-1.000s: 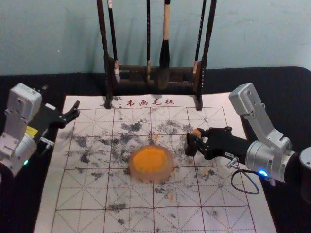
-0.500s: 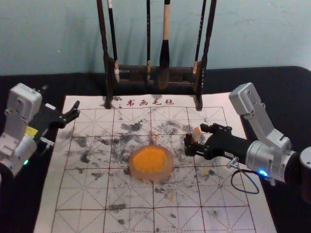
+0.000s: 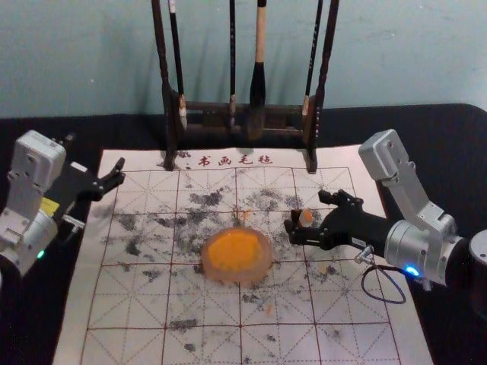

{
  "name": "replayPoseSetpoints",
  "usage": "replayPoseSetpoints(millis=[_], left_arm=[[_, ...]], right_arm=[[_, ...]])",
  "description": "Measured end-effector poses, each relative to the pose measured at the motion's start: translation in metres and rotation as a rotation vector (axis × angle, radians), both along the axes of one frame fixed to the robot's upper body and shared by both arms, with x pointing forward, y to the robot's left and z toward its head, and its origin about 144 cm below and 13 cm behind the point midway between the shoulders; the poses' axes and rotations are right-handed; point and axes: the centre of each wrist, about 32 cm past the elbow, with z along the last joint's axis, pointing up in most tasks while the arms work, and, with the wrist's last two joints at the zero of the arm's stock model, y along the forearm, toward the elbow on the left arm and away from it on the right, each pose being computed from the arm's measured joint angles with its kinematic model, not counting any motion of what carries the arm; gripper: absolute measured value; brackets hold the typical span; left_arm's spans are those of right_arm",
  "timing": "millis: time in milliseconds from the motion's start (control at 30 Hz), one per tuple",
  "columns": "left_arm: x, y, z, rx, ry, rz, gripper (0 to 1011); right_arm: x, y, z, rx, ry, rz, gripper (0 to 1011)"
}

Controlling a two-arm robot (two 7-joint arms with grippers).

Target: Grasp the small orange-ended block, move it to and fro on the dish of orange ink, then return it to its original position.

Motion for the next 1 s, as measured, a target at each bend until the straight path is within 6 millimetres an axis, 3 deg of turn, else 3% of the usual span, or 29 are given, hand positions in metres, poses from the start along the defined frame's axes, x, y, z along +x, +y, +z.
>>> replayPoseSetpoints(millis=[533,700,1000], left_arm=[[0.000,0.000,0.000,0.000,0.000,0.000,1001],[0.000,0.000,0.000,0.000,0.000,0.000,1001],[0.000,0.000,0.000,0.000,0.000,0.000,1001]], right_arm=[[-0.008,-0.002,0.025,0.073,-0.274,-0.096,1002],[-0.013,-0.002,0.011,0.087,-0.393,-0.171,1002],[-0.020,-0.005,-0.042,0.075,-0.419,-0.278,1002]])
